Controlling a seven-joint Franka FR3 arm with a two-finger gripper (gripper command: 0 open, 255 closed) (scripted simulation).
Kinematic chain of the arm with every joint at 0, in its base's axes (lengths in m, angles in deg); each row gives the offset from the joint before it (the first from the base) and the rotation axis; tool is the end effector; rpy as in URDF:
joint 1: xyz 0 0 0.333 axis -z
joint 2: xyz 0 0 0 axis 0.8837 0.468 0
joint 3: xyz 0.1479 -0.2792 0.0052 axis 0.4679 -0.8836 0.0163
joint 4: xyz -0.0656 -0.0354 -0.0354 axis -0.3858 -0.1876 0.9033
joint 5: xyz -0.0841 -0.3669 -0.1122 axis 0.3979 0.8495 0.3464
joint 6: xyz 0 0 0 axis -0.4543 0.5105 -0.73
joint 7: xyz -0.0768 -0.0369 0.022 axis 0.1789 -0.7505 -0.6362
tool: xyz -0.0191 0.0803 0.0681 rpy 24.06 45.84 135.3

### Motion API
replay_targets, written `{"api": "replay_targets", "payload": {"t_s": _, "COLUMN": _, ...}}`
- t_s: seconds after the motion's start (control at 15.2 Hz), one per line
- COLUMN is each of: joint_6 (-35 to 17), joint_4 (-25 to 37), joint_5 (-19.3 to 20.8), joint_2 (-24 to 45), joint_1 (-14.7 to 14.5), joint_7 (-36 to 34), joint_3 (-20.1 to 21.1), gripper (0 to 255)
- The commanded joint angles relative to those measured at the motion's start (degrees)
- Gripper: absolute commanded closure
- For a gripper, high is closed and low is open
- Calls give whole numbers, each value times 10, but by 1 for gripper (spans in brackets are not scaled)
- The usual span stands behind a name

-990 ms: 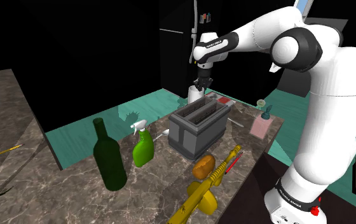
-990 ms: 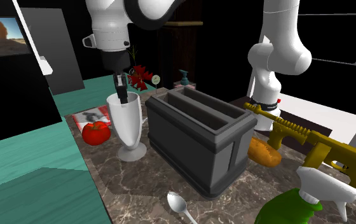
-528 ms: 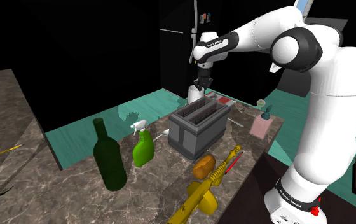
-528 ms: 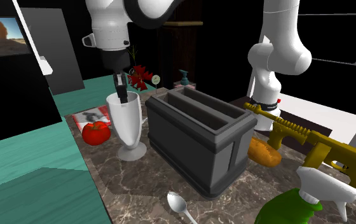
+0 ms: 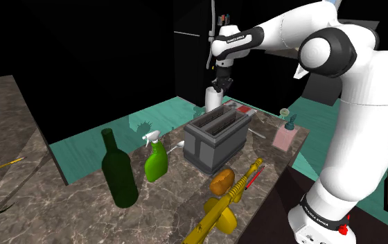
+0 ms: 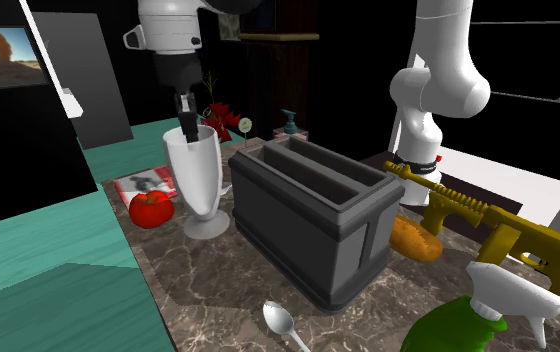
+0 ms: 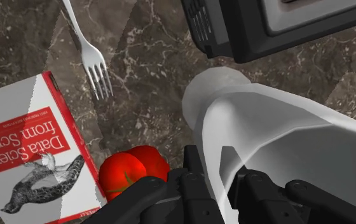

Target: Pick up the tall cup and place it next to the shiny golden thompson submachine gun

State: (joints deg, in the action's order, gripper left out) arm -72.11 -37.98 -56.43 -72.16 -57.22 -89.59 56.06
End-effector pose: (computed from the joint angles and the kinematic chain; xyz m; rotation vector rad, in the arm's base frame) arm 0.6303 -0.1387 0.4451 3.0994 -0.4366 -0.0152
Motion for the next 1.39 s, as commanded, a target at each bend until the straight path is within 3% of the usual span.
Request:
{"api": "replay_targets", "payload": {"t_s": 0.0, "joint_6": 16, "joint_4": 15, "joint_5": 0, "joint_2": -1, "joint_1": 1, "joint_7": 1, "joint_3": -1, "gripper": 255}}
{"api": "replay_targets", "payload": {"t_s": 1.32, "joint_6": 172, "joint_4": 174, "joint_5": 0, "joint_2": 2, "joint_1": 5, "joint_7": 1, "joint_3": -2, "gripper": 255}}
